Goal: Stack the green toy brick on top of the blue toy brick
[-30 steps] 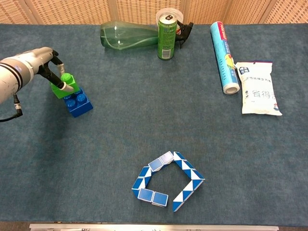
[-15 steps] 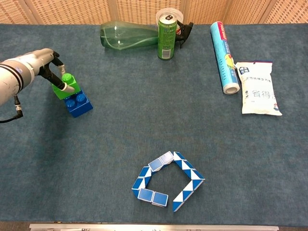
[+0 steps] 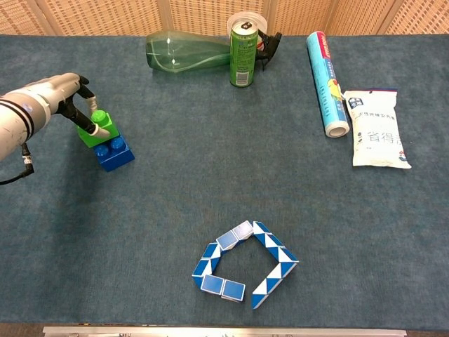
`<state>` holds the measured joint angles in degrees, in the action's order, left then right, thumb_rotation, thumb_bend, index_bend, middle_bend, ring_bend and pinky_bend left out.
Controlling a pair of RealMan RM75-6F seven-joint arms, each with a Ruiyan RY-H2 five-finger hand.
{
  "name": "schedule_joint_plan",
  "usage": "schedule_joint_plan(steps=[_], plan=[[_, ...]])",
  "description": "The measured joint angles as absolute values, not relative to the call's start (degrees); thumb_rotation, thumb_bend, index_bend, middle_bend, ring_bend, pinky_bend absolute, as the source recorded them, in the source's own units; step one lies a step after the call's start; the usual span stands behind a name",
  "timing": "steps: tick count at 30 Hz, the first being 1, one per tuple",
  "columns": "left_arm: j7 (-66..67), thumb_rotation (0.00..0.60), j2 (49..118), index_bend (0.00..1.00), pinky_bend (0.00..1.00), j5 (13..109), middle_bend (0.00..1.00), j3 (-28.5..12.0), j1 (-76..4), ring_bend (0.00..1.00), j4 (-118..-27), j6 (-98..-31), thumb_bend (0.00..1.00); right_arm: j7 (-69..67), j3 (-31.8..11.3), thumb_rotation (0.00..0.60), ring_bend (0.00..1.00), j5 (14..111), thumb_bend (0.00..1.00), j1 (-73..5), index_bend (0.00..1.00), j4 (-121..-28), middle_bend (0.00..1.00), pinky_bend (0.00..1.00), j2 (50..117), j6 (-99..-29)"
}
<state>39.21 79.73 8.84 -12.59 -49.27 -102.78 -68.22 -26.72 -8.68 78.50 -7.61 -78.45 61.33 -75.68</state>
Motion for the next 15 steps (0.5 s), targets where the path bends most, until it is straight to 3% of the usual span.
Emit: schedule_joint_plan(steps=[15], plan=[[40.12,0.600,80.53,0.68,0.07,8.14,0.00,-12.31,-49.26,0.00,-101.52,-67.35,0.23,-27.03,-8.71,0.600,0.33,78.48,0.24,-7.61,0.43,-78.35,0.43,0.41,61.26,-75.63]])
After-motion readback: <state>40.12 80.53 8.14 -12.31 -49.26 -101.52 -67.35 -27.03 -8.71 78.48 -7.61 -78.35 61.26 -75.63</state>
